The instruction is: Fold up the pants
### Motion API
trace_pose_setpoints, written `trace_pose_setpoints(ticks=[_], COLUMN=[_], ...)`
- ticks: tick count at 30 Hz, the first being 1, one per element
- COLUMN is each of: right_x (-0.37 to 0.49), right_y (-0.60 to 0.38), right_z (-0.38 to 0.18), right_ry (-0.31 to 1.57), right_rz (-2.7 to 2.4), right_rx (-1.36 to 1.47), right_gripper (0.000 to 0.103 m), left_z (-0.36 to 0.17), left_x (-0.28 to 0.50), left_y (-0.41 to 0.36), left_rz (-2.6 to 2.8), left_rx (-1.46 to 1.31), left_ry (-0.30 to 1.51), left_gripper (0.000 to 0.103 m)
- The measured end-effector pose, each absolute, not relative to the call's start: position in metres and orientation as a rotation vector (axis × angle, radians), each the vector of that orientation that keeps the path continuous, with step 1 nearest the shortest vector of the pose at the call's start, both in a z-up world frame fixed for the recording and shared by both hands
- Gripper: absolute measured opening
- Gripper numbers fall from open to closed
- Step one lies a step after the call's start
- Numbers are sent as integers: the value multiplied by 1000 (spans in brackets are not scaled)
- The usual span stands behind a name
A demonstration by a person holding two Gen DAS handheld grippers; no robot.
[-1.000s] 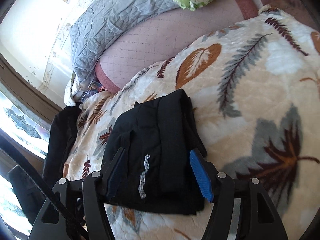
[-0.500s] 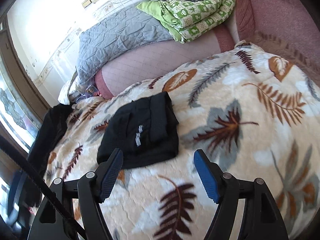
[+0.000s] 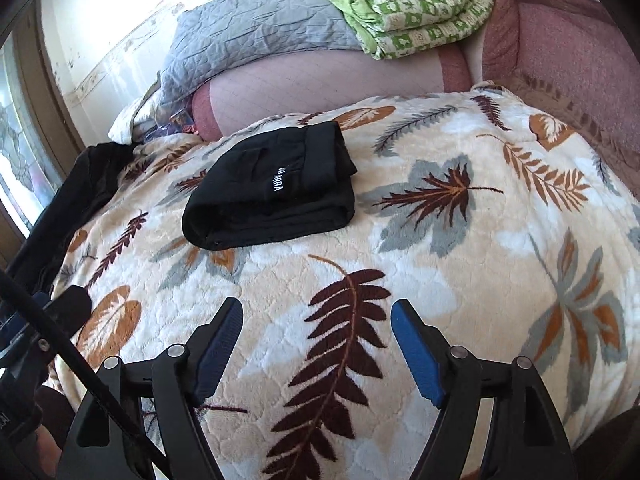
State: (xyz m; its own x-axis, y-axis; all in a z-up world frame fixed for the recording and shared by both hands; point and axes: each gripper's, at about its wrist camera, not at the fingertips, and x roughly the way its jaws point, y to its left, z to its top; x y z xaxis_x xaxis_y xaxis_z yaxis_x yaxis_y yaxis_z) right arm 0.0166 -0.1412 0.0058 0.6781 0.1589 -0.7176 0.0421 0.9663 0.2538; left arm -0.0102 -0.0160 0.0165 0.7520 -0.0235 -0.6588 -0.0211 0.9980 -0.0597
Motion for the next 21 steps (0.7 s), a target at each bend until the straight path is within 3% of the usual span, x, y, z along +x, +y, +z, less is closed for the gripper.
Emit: trace_pose_setpoints(ticks=[21], right_x=[43], right_y=[-130], right_z=[-24], right_ry=[925], right_rz=[80], right_rx=[251], right_gripper=[84], left_z=[-35], left_x=[29], left_y=[-1], left_rz=[33], left_rx=[-144], left_ry=[967], left_gripper=[103])
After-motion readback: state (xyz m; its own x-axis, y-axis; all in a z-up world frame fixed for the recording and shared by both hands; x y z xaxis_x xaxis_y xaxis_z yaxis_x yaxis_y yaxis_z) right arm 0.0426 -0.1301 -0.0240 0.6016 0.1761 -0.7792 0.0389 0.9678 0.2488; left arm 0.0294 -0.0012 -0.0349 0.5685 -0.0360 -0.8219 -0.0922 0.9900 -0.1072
